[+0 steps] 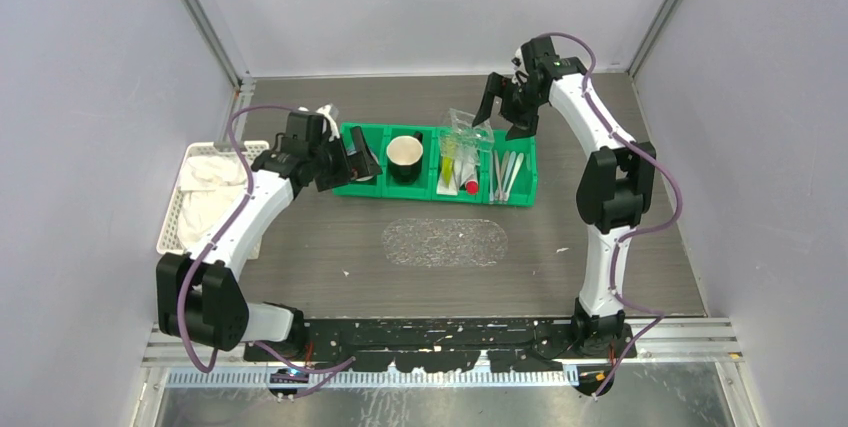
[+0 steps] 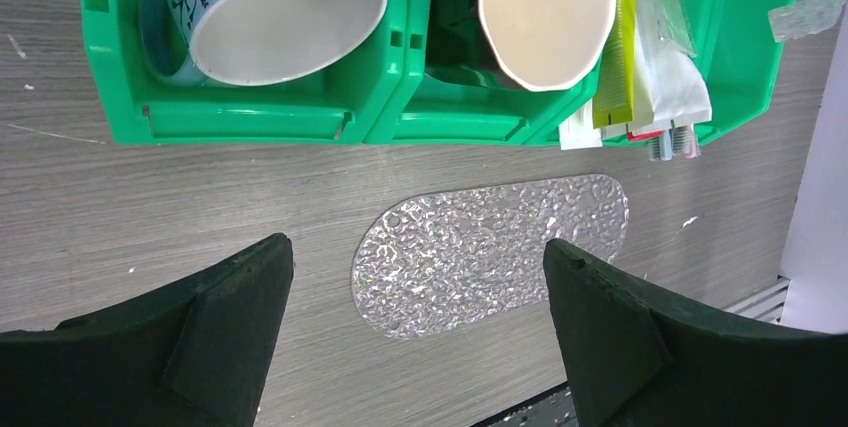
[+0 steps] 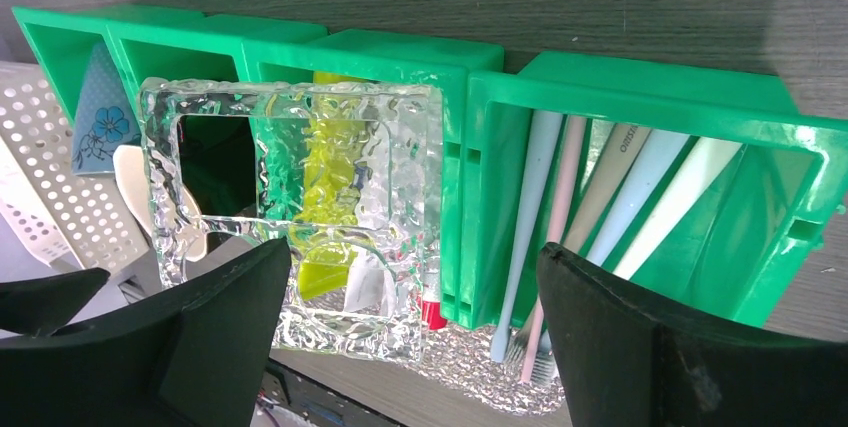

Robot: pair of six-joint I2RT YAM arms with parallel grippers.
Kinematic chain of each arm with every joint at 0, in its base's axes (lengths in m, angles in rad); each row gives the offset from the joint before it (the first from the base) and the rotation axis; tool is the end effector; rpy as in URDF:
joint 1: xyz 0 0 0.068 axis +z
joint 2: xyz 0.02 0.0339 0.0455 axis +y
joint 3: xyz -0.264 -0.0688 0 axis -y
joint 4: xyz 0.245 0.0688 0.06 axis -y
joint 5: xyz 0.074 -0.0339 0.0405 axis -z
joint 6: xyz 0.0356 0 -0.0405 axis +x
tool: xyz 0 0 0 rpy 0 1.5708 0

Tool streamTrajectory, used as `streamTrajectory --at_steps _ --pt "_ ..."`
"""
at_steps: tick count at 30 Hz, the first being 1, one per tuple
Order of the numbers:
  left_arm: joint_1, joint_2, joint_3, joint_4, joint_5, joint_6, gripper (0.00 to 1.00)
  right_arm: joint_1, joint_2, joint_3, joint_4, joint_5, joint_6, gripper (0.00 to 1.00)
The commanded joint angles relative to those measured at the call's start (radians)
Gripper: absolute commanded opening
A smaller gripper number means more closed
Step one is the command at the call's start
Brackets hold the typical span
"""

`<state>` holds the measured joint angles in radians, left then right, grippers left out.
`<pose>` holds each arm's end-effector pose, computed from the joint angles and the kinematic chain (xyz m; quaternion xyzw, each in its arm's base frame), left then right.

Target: Prepare toiletry sets of a toothbrush and toothpaste on the tray

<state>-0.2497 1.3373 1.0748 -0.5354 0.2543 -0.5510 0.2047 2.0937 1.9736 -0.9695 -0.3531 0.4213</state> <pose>0.2757 -0.0796 0.2871 -0.0906 0.9155 -0.2539 0.2985 0.4400 0.1039 0.2772 0.0617 0.9550 0.2345 0.1707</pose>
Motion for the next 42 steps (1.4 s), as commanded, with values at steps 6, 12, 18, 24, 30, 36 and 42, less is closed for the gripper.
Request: streamTrajectory --at_steps 6,12,18,24,30,36,42 --pt "-0.002 -0.017 -0.018 0.031 -0.002 -0.001 0.96 0.005 -0.119 -0.092 -0.005 0.056 -0.029 0.98" --pt "-0.002 -0.012 -0.024 0.041 0.007 -0.010 0.96 0.003 -0.161 -0.091 -0.011 0.076 -0.026 0.95" --pt "-0.002 -0.016 -0.033 0.043 0.006 -0.009 0.96 -0.008 -0.176 -0.127 0.013 0.075 -0.015 0.90" --pt "-0.002 -0.020 -0.038 0.044 0.005 -0.009 0.96 -0.007 -0.133 -0.137 0.033 0.046 -0.008 0.83" --pt "-0.002 -0.024 -0.043 0.048 0.003 -0.009 0.96 -0.006 -0.049 -0.102 0.040 0.018 0.002 0.78" --pt "-0.002 -0.024 -0.043 0.047 0.001 -0.010 0.96 0.004 0.011 -0.050 0.034 0.003 0.004 0.68" --pt "-0.002 -0.028 -0.040 0.042 -0.001 -0.009 0.96 0.019 -0.001 -0.056 0.028 0.013 0.002 0.26"
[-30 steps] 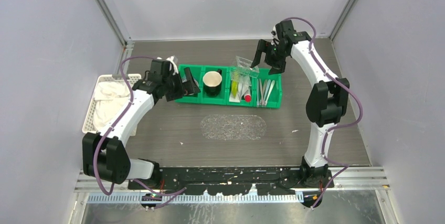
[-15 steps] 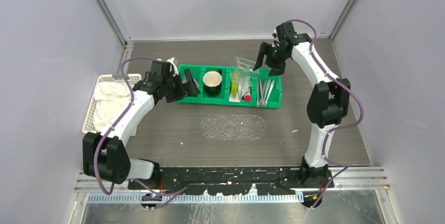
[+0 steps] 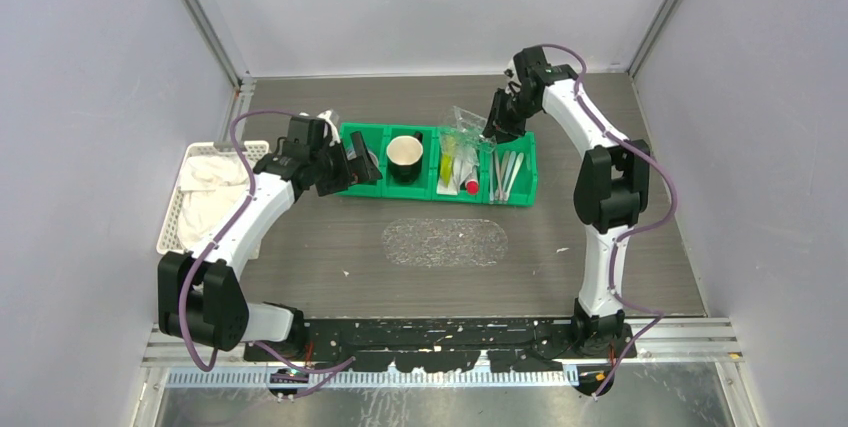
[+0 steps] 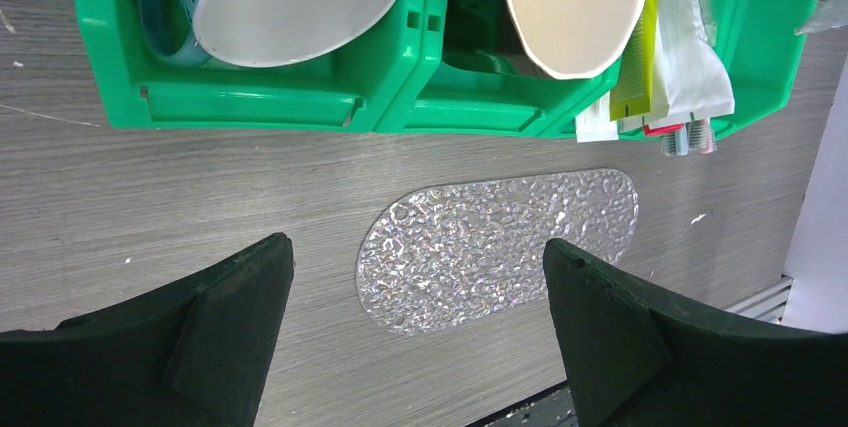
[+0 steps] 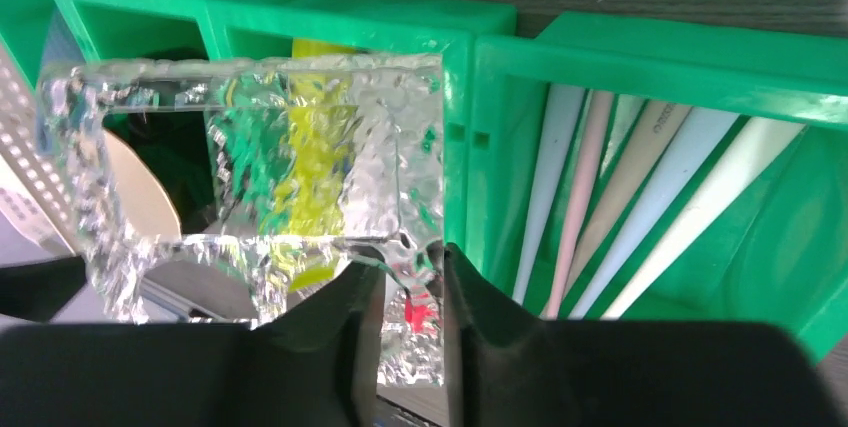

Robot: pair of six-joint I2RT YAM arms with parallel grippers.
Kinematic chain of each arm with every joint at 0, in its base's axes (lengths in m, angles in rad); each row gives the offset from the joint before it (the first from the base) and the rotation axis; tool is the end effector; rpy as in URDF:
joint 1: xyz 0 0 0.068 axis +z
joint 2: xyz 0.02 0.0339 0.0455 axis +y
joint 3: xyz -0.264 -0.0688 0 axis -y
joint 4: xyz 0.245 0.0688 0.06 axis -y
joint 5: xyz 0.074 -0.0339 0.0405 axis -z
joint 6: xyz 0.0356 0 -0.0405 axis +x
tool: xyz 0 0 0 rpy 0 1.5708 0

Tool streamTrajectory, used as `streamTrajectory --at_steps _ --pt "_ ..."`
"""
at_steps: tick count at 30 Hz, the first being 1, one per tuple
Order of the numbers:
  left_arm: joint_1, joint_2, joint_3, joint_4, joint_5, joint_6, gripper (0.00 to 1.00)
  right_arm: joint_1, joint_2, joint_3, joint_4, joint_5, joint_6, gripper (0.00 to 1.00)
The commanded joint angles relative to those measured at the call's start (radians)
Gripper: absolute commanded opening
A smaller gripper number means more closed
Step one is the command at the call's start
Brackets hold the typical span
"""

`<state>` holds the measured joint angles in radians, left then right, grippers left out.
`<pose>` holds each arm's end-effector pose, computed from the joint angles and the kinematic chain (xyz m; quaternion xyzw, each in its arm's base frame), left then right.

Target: Prepare toiletry sets of a toothbrush and toothpaste on the tray

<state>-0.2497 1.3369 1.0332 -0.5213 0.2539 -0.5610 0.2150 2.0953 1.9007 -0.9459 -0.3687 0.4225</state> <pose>0.2731 -0.0789 0.2746 -0.0976 0.9198 -0.2509 0.2856 0.4358 0.1083 0.2561 0.0605 0.9593 0.2358 0.1432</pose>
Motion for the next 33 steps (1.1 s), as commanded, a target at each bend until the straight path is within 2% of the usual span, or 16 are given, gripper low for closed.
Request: streamTrajectory --at_steps 1,2,3,4,11,15,19,24,30,33 --pt "-0.002 -0.030 0.002 0.027 -0.001 0.002 0.96 0.008 -0.009 0.012 0.004 0.032 0.000 0.19" --pt "-0.002 -0.031 0.002 0.028 -0.001 0.002 0.96 0.008 -0.016 0.009 0.003 0.033 -0.003 0.14" --pt "-0.002 -0.031 0.002 0.027 -0.001 0.002 0.96 0.008 -0.025 0.009 -0.001 0.035 -0.004 0.04" --pt "-0.002 -0.033 0.002 0.027 -0.002 0.001 0.96 0.010 -0.033 0.008 -0.006 0.036 -0.004 0.01" --pt "-0.002 -0.044 0.002 0.013 -0.006 0.004 0.96 0.057 -0.143 0.011 0.032 0.082 0.023 0.01" --pt "-0.002 -0.069 0.000 -0.002 -0.021 0.007 0.96 0.113 -0.228 0.034 0.054 0.180 0.038 0.01" --pt "-0.002 -0.092 0.005 -0.033 -0.037 0.014 1.00 0.195 -0.306 0.065 -0.002 0.327 0.031 0.01" --pt "-0.002 -0.125 -0.010 -0.045 -0.041 0.013 1.00 0.289 -0.482 -0.098 0.017 0.488 0.072 0.01" --pt "-0.002 -0.160 -0.031 -0.048 -0.034 0.008 1.00 0.348 -0.755 -0.444 0.172 0.537 0.186 0.01" --pt "-0.002 -0.170 -0.035 -0.049 -0.027 0.004 1.00 0.359 -0.800 -0.514 0.175 0.556 0.190 0.01"
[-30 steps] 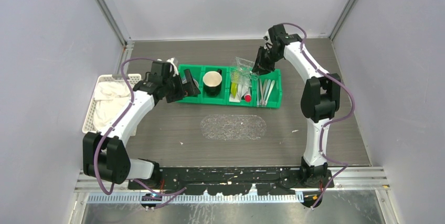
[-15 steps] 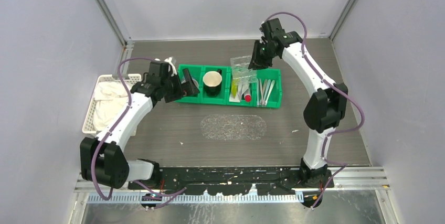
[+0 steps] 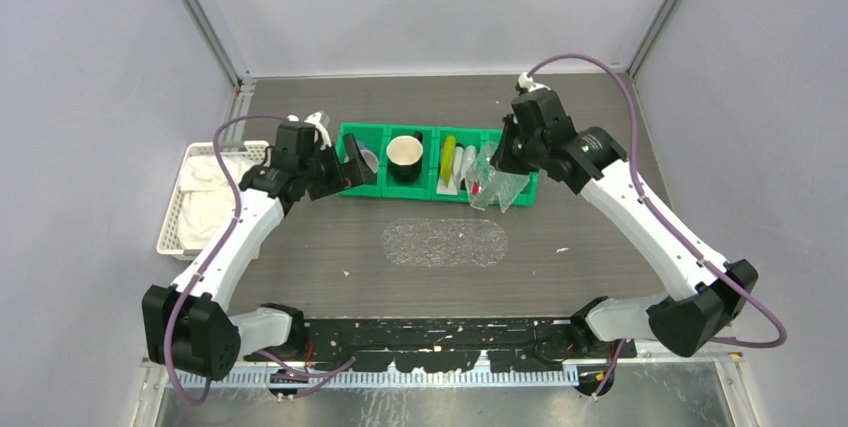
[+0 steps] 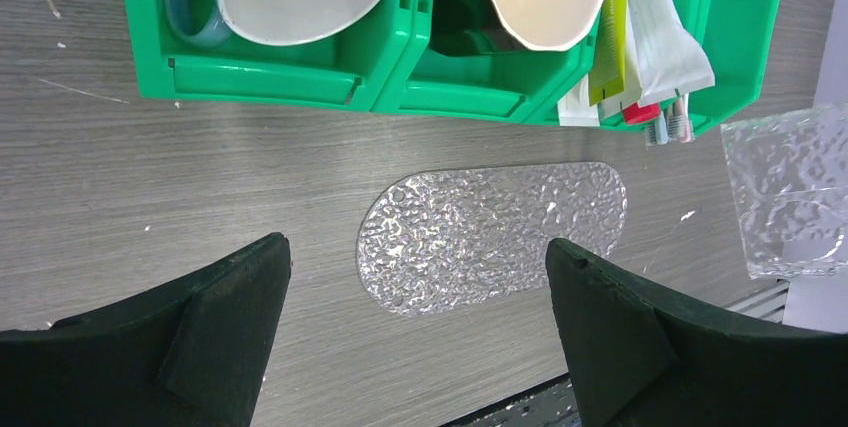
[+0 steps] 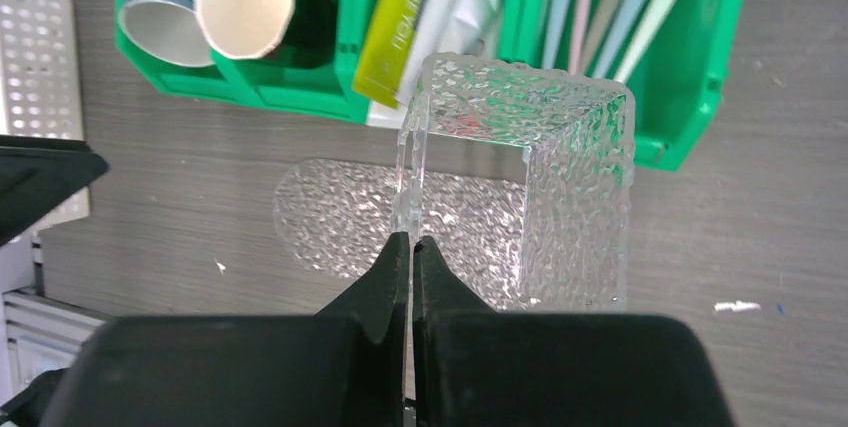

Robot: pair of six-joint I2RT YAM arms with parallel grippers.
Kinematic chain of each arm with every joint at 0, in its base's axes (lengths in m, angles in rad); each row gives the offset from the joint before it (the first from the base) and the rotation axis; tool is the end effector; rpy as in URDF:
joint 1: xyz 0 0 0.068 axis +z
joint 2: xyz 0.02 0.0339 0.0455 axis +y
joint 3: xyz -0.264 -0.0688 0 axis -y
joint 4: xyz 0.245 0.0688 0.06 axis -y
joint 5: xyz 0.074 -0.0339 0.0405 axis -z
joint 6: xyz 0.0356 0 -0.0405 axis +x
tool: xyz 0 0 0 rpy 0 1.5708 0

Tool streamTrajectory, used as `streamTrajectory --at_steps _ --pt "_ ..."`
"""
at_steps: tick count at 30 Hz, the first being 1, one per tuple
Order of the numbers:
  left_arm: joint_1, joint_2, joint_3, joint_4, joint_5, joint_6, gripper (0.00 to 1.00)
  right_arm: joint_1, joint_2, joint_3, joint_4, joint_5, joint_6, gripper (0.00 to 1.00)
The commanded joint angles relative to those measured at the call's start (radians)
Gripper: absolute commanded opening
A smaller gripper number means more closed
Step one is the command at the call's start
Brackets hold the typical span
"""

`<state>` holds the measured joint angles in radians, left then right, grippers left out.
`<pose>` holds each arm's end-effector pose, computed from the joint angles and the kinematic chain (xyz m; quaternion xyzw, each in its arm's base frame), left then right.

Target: Prepare toiletry sets of a toothbrush and toothpaste on the tray

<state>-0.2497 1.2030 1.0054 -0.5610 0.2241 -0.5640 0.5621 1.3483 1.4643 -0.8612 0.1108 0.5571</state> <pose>0.2461 -0.0709 0.2958 -0.0992 0.9086 -0.2497 0.3199 0.2378 0.1451 0.3848 0.0199 0.9146 0.1697 0.3664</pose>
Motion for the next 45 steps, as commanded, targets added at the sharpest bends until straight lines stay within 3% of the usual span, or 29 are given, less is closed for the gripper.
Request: streamTrajectory --at_steps 1,9,10,14,21,27,33,36,37,38,42,45 --pt "-0.002 -0.040 -0.009 -0.012 0.002 0.007 1.00 0.016 -0.062 -0.096 0.091 0.073 0.059 0.01" --pt "-0.002 -0.070 -0.035 -0.010 -0.002 0.001 1.00 0.162 -0.113 -0.265 0.246 0.105 0.187 0.01" --pt "-0.002 -0.073 -0.039 -0.015 0.000 0.004 1.00 0.237 -0.129 -0.349 0.383 0.145 0.257 0.01" --pt "-0.002 -0.089 -0.032 -0.048 -0.014 0.029 1.00 0.351 -0.166 -0.543 0.660 0.226 0.356 0.01" --pt "0.000 -0.107 -0.034 -0.071 -0.028 0.057 1.00 0.446 -0.246 -0.877 1.209 0.357 0.450 0.01" --pt "0.000 -0.096 -0.060 -0.044 -0.012 0.050 1.00 0.495 -0.317 -1.073 1.413 0.506 0.485 0.01" --pt "0.000 -0.103 -0.065 -0.036 -0.007 0.040 1.00 0.498 -0.392 -1.119 1.350 0.523 0.511 0.01" --pt "0.000 -0.102 -0.068 -0.036 -0.006 0.037 1.00 0.498 -0.410 -1.096 1.261 0.498 0.512 0.35" --pt "0.000 -0.103 -0.068 -0.037 -0.005 0.038 1.00 0.498 -0.418 -1.090 1.233 0.487 0.513 0.52" --pt "0.000 -0.106 -0.069 -0.038 -0.007 0.037 1.00 0.498 -0.426 -1.079 1.192 0.485 0.521 0.57" --pt "0.000 -0.112 -0.071 -0.044 -0.012 0.036 1.00 0.498 -0.444 -1.016 1.016 0.459 0.530 0.68" --pt "0.000 -0.115 -0.068 -0.049 -0.015 0.035 1.00 0.498 -0.464 -0.980 0.894 0.455 0.549 0.66"
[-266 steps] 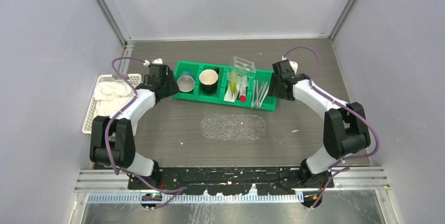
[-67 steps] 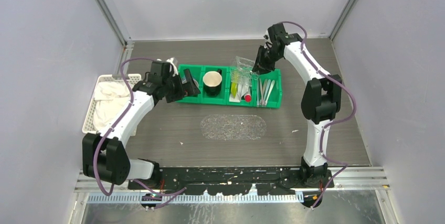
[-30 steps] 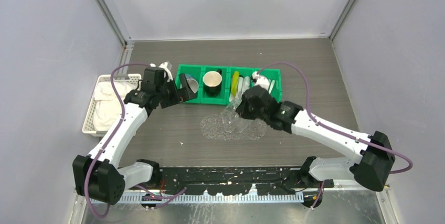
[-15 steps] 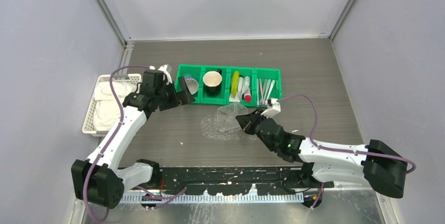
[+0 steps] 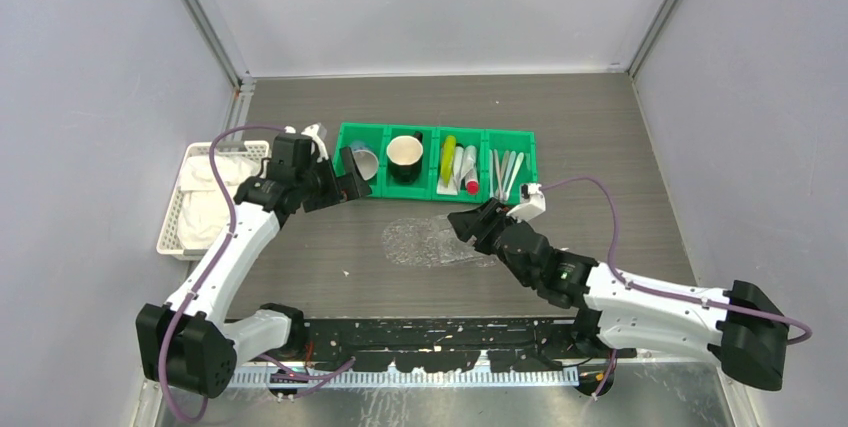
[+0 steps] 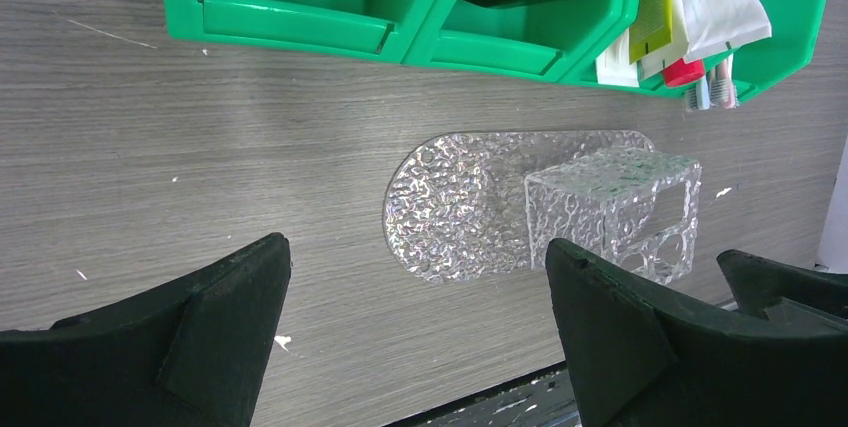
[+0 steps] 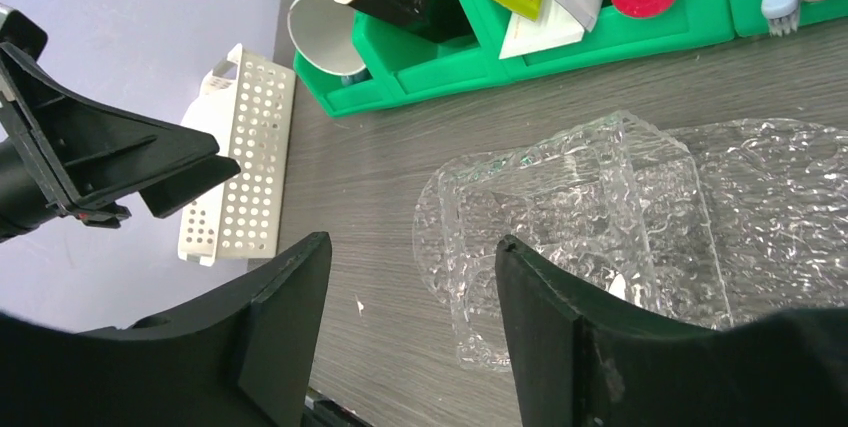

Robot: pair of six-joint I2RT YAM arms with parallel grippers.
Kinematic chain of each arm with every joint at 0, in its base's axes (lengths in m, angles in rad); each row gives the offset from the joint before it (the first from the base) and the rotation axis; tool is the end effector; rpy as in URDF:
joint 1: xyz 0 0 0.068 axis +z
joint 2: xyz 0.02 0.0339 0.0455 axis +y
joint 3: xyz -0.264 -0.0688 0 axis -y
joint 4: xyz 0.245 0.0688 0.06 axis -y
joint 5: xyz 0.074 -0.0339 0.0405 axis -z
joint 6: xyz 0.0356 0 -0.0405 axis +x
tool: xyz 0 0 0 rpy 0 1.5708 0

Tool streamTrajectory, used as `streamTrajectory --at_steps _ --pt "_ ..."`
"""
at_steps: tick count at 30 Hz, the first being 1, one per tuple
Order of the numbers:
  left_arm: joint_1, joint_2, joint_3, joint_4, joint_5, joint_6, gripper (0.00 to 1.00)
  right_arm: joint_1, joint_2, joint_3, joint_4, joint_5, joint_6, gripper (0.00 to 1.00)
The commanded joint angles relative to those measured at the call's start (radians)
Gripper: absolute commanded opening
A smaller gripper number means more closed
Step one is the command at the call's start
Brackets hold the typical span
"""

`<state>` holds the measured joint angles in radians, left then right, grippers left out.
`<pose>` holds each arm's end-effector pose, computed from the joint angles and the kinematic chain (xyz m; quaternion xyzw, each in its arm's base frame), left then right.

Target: Prepare toiletry sets of a toothbrush and toothpaste on the tray

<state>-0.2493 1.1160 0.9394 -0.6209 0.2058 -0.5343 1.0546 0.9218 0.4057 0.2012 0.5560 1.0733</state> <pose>0.2228 -0.0642 0.2888 -0.0925 0.9174 -0.2312 0.3103 0.1162 0.1666 0.2228 0.1685 0.7766 0.3861 0.4684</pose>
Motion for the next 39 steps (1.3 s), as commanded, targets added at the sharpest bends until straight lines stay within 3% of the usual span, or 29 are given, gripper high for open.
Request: streamTrajectory --at_steps 1,7,10,13,15,18,21,28,39 --pt "-0.001 -0.028 -0.001 0.009 0.000 0.006 1.00 0.005 -0.055 0.087 -0.191 0.013 0.031 0.66" --pt "-0.001 -0.035 -0.002 -0.005 -0.016 0.011 1.00 0.005 -0.118 0.310 -0.717 0.177 -0.024 0.62" --pt "-0.001 -0.035 -0.006 -0.007 -0.017 0.008 1.00 -0.002 -0.034 0.453 -0.995 0.338 -0.044 0.51" --pt "-0.001 -0.043 -0.020 0.005 -0.011 -0.007 1.00 -0.053 0.117 0.533 -1.156 0.392 -0.053 0.22" --pt "-0.001 -0.048 -0.031 0.007 -0.010 -0.014 1.00 -0.100 0.180 0.505 -1.125 0.343 -0.076 0.24" --pt "-0.002 -0.058 -0.036 -0.001 -0.005 -0.017 1.00 -0.201 0.205 0.386 -0.954 0.169 -0.144 0.45" --pt "-0.001 -0.065 -0.033 -0.017 -0.006 -0.016 1.00 -0.261 0.225 0.293 -0.835 0.078 -0.179 0.54" --pt "-0.002 -0.077 -0.059 0.001 0.001 -0.031 1.00 -0.231 0.319 0.302 -0.770 -0.039 -0.211 0.49" --pt "-0.001 -0.080 -0.077 0.008 -0.005 -0.032 1.00 -0.049 0.424 0.402 -0.797 0.047 -0.152 0.47"
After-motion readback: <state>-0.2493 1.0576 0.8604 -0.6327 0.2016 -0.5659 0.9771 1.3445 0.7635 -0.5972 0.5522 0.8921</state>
